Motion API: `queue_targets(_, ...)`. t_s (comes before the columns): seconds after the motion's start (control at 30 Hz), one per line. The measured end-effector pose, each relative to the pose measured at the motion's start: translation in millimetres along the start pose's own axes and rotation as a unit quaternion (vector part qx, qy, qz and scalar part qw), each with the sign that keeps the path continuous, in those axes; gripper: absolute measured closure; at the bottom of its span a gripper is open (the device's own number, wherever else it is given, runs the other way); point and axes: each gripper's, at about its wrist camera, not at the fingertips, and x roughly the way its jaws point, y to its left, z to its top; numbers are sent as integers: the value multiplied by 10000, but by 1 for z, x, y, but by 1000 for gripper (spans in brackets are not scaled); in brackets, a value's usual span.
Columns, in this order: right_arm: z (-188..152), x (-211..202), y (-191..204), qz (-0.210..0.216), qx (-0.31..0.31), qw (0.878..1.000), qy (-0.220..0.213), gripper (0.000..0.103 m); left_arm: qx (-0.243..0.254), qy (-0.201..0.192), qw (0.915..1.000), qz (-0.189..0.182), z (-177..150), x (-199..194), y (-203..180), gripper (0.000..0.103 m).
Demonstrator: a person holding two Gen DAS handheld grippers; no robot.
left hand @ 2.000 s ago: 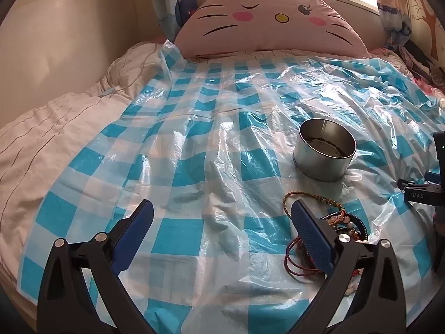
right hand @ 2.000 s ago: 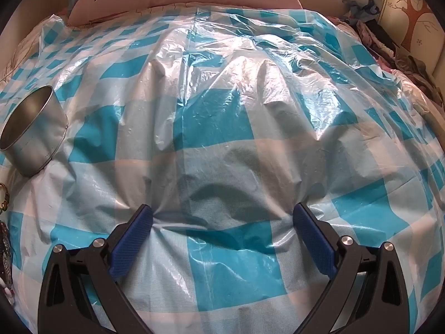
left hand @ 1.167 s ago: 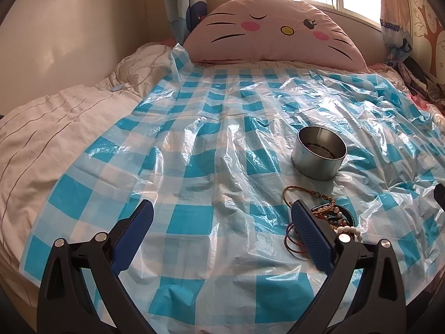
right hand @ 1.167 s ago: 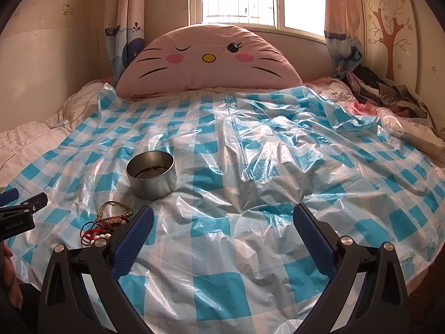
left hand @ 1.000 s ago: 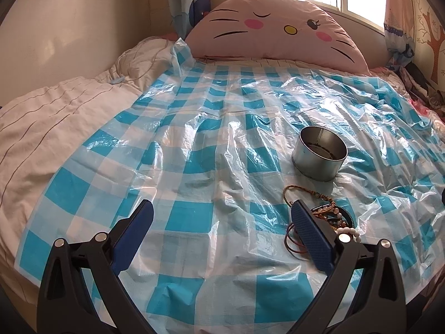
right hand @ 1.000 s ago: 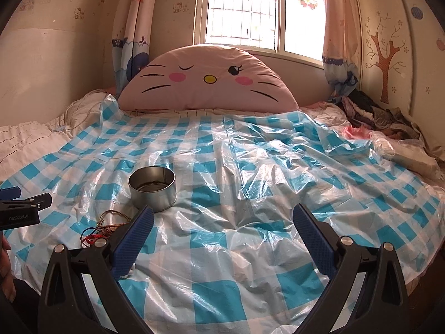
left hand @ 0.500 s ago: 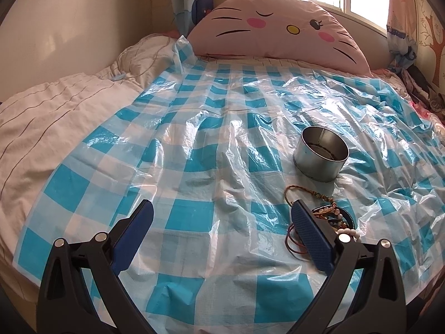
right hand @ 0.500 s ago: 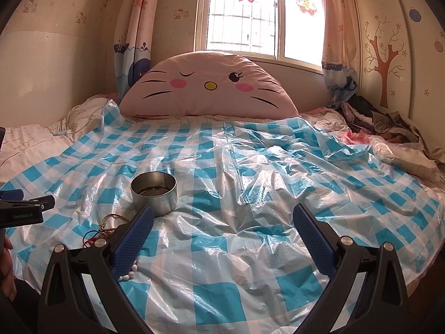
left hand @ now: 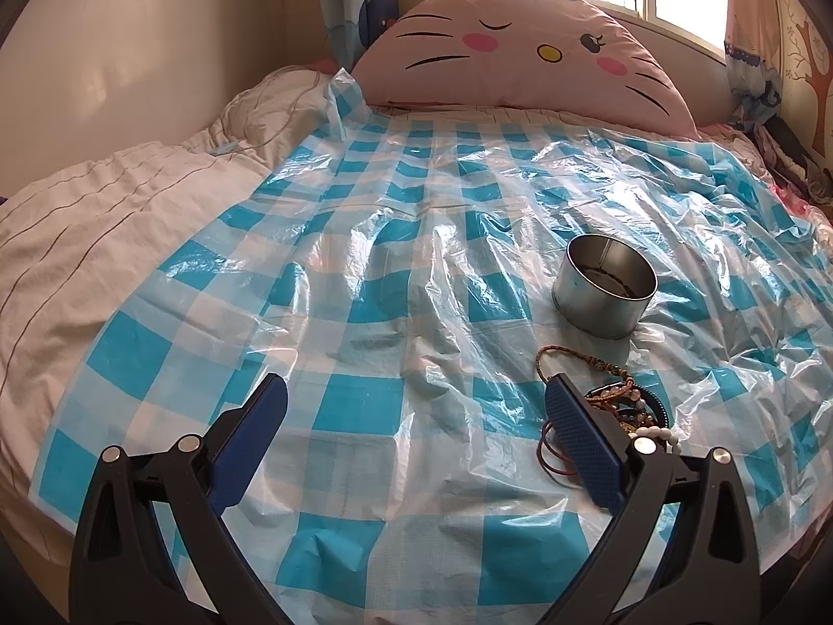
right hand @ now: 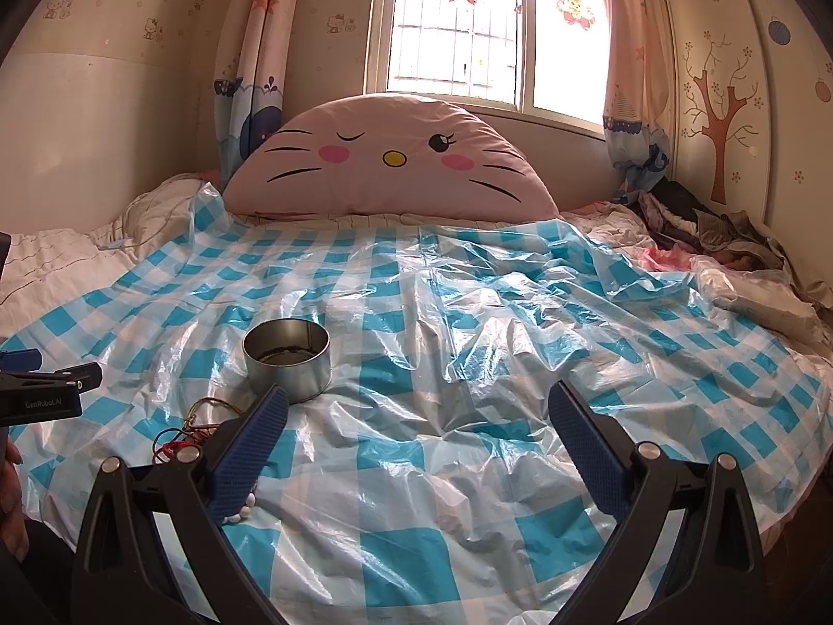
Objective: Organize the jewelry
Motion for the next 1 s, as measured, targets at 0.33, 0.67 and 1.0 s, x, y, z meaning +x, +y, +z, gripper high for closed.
queue_targets(0.33, 0, 0, 0, 0, 14, 10000, 9, 7, 10, -26, 10000, 19, -2, 0, -3, 8)
queue_targets(0.67, 1, 1, -1, 4, 13, 10000, 11, 7, 26, -15, 10000, 6, -2, 0, -3, 8)
queue_targets(1.0, 1, 1, -1, 6, 21, 10000, 16, 7, 26, -20, 10000, 13, -3, -1, -4, 8)
